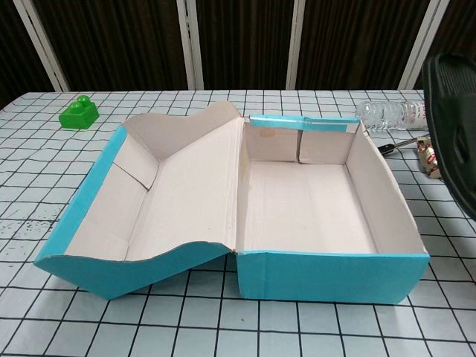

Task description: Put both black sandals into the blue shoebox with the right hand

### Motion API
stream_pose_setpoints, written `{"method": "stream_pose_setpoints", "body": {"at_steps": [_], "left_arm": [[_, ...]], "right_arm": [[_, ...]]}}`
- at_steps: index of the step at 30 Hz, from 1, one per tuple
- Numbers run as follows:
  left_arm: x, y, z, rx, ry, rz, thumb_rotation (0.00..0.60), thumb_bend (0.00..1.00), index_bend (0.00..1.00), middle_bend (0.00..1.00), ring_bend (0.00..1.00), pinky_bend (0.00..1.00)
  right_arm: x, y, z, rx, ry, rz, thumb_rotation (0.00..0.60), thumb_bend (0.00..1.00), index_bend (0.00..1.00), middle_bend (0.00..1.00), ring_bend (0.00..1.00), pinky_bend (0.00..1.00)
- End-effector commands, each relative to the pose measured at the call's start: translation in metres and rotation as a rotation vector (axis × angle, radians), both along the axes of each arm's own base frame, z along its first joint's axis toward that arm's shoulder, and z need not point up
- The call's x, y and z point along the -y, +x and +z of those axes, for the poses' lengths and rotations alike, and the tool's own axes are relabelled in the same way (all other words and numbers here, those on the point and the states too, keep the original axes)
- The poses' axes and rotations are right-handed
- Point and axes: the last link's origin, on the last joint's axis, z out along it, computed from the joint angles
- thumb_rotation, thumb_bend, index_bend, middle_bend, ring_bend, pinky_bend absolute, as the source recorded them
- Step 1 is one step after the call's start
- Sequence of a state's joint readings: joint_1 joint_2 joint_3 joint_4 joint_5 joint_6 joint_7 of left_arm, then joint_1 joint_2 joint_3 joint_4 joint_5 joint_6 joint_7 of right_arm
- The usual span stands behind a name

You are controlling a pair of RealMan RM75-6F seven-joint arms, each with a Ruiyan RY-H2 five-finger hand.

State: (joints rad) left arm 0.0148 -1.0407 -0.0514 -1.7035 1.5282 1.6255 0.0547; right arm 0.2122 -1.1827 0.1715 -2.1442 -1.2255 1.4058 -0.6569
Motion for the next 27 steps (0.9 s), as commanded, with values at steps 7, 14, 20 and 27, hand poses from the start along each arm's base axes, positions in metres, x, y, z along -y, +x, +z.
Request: {"method": "stream_pose_setpoints", "body": {"at_steps": [7,14,20,27], "left_arm": [[0.000,0.000,0.000,0.000,-0.002,-0.002,0.600,0.19,0.03,0.00,0.00,0.02],[0.000,0.000,0.001,0.004,0.001,-0.001,0.600,0.19,0.03,0.00,0.00,0.02],[0.000,-0.001,0.002,0.006,0.002,-0.002,0.600,0.19,0.03,0.00,0.00,0.02],[0.000,-0.001,0.003,0.008,0.003,-0.003,0.600,0.19,0.03,0.00,0.00,0.02]], "right_arm": [[0.018,0.046,0.016,0.187,0.082,0.092,0.600,0.48,0.57,0.11,0.06,0.00],[0.021,0.069,0.008,0.478,0.232,0.077,0.600,0.53,0.58,0.17,0.14,0.00],[0.029,0.088,0.000,0.788,0.346,0.034,0.600,0.56,0.59,0.23,0.19,0.04],[0.040,0.092,-0.008,0.884,0.356,-0.028,0.600,0.56,0.59,0.25,0.21,0.08]]}}
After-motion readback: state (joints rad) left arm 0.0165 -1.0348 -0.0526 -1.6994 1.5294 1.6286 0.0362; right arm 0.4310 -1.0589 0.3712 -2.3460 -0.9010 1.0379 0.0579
